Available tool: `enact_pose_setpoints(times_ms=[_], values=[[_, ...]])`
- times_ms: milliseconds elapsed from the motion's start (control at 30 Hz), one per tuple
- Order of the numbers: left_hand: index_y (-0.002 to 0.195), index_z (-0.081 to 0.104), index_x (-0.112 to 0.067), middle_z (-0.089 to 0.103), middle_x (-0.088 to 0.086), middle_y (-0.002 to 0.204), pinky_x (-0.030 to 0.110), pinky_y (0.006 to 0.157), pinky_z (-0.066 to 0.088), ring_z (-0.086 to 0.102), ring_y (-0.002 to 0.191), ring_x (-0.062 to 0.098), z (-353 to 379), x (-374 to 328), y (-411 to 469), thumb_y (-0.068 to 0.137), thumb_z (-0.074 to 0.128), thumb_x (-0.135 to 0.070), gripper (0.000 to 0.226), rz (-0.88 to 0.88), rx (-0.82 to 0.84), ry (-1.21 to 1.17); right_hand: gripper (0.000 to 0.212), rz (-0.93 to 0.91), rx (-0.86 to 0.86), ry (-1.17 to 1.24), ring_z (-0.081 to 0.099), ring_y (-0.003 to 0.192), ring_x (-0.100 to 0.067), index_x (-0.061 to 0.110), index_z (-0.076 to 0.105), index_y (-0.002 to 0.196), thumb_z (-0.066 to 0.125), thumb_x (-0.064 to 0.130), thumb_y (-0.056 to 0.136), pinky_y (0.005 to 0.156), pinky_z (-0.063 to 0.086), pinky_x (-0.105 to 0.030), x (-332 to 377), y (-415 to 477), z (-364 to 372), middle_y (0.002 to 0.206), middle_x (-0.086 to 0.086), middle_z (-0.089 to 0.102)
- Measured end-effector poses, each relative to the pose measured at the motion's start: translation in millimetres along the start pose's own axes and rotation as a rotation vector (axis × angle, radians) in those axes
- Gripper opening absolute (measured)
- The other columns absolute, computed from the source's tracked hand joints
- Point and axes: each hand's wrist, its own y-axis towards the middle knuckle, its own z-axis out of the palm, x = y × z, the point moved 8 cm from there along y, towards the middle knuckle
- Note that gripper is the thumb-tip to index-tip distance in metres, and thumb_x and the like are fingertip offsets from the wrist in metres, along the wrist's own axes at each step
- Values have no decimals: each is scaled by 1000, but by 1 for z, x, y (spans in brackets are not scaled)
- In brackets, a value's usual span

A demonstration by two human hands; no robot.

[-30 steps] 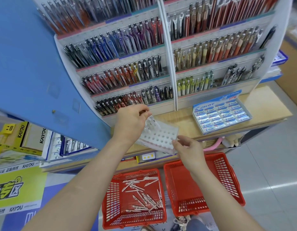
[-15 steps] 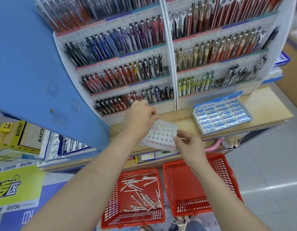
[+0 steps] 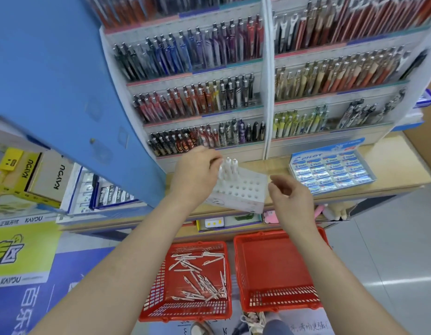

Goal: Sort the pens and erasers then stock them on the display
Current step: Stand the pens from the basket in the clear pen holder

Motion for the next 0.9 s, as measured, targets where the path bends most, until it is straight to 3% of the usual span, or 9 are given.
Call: enact_pose_setpoints(times_ms=[100,233,400,467,567,667,767,833,900], values=[[97,73,-12,68,3,91,18,74,38,60,82,17,-31,21,-35,87,59,-6,18,-36,-127,-82,17,-116,27,-7,65,81,-13,22,69,93,60,9,86,82,52,-36,28,-11,3,85,5,70],[89,74,-15,65,-11,86,5,78,37,55,82,1,-49,66,-94,82,60,0,22,-153,-174,-149,22,-222,222,18,67,76,-21,28,66,85,61,7,86,75,54,-36,58,-35,32,77,3,70],[85,74,-19,66,-12,86,2,77,37,57,83,0,-34,154,-194,80,54,0,28,-465,-188,-229,20,-283,520,-147,61,66,-14,26,68,83,63,7,84,66,48,-30,47,-81,114,69,4,67],[84,74,-21,66,-14,85,4,78,39,59,83,1,-14,190,-238,81,54,2,30,-609,-177,-269,16,-317,642,-271,56,63,-8,24,69,84,64,8,83,64,43,-21,25,-102,154,68,8,64],[87,75,-18,67,-11,86,19,80,44,62,86,9,32,244,-301,84,54,1,29,-802,-158,-309,20,-331,804,-476,58,64,-7,28,68,82,65,9,83,61,40,-12,-31,-129,216,69,13,64],[95,74,-15,71,-4,98,24,81,46,63,91,15,101,303,-353,86,53,-1,27,-935,-102,-333,27,-295,917,-586,62,69,-8,35,64,78,66,9,83,69,48,-23,-117,-143,279,72,13,67],[96,74,-13,72,1,99,13,66,35,63,84,16,187,364,-400,87,55,-3,23,-979,-41,-288,18,-265,959,-684,60,69,-7,27,70,86,65,10,83,69,46,-23,-224,-149,342,74,13,66],[96,73,-14,73,4,95,16,64,33,65,84,22,251,404,-424,87,57,-6,20,-1002,13,-256,16,-218,959,-739,59,69,-6,25,70,89,66,11,83,65,40,-17,-302,-150,379,74,15,63],[96,72,-16,73,5,93,26,71,44,66,86,27,318,442,-442,85,56,-9,21,-1011,88,-221,17,-164,956,-778,55,66,0,26,67,87,66,10,83,61,38,-13,-382,-149,411,71,18,59]])
